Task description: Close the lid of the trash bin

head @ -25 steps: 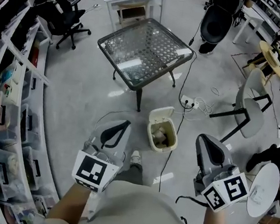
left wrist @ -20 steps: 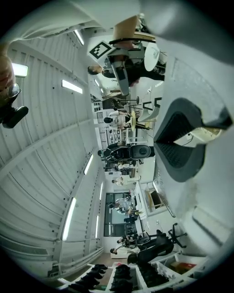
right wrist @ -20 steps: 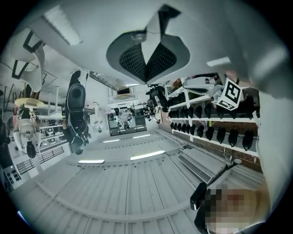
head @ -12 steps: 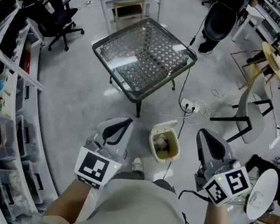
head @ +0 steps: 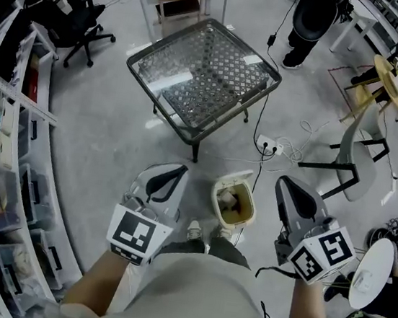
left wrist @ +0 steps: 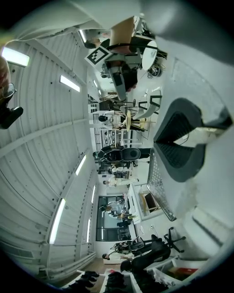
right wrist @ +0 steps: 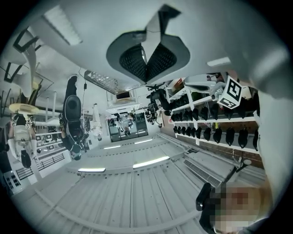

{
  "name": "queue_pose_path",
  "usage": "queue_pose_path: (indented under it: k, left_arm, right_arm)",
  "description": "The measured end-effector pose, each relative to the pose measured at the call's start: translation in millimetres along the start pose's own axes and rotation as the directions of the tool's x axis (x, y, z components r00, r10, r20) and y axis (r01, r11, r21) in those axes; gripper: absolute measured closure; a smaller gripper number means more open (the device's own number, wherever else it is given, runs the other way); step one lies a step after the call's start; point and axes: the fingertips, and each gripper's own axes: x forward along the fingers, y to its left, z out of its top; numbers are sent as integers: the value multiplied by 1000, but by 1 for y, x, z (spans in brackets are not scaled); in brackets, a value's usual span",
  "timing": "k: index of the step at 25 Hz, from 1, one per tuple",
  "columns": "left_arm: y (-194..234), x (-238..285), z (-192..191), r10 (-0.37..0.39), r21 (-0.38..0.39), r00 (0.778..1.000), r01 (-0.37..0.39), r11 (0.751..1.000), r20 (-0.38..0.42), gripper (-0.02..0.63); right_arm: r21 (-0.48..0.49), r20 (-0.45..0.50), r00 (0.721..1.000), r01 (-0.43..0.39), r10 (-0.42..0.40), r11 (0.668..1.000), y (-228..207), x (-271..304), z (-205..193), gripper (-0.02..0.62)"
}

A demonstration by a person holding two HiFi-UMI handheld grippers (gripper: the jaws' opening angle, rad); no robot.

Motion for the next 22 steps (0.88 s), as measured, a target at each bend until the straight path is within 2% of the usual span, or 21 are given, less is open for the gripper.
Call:
queue_pose_path:
  k: [9, 14, 22]
  left_arm:
    - [-10, 34, -27, 4, -48, 997, -7, 999, -71, 603]
    - [-9, 61, -45, 22, -83, 996, -29, 996, -91, 603]
    - [-15, 122, -106, 2, -139, 980, -31, 990, -201, 603]
  right_arm:
    - [78, -96, 994, -39, 46, 996, -43, 46, -42, 592]
    - [166, -179, 979, -68, 98, 984, -67, 86, -88, 592]
    - [161, -330, 939, -47, 98, 986, -112, 150, -187, 592]
